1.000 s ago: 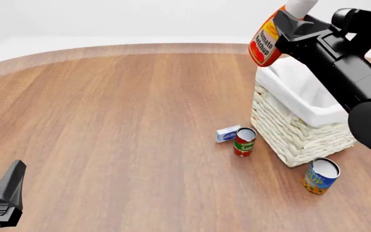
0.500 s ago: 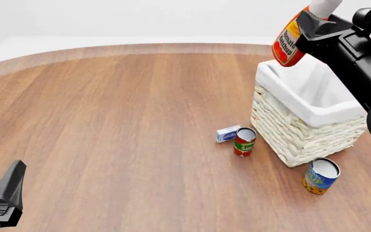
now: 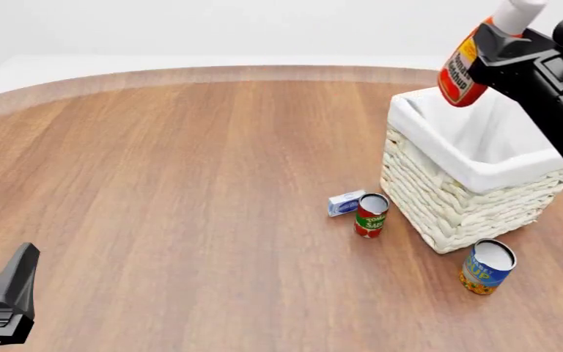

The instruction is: Pick up the ketchup, and put it in the basket.

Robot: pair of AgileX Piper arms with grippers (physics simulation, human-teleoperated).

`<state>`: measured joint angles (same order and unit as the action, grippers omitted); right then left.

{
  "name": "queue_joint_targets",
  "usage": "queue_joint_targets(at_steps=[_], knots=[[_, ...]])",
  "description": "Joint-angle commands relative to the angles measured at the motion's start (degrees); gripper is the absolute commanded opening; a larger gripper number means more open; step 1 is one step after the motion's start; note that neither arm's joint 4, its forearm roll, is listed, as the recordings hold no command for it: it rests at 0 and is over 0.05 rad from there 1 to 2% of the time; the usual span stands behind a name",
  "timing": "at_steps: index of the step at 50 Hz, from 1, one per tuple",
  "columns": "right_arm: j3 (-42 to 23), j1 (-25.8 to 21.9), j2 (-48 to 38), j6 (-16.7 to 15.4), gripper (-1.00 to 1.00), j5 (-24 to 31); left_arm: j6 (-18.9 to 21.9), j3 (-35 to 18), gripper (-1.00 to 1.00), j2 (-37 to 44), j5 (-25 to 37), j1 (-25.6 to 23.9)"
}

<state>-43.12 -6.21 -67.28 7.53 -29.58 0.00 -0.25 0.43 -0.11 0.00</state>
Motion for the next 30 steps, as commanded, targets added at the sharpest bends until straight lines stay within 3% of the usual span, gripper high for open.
queue_joint_targets(at_steps=[1,30], knots=[[-0.1,2.03,-0.11,0.17,-1.0,0.31,0.0,0.0,1.0,0.0,0.0,0.0],[-0.79,5.54,-2.47,-2.15,-1.0,1.81,0.0,0.0,1.0,0.0,0.0,0.0]])
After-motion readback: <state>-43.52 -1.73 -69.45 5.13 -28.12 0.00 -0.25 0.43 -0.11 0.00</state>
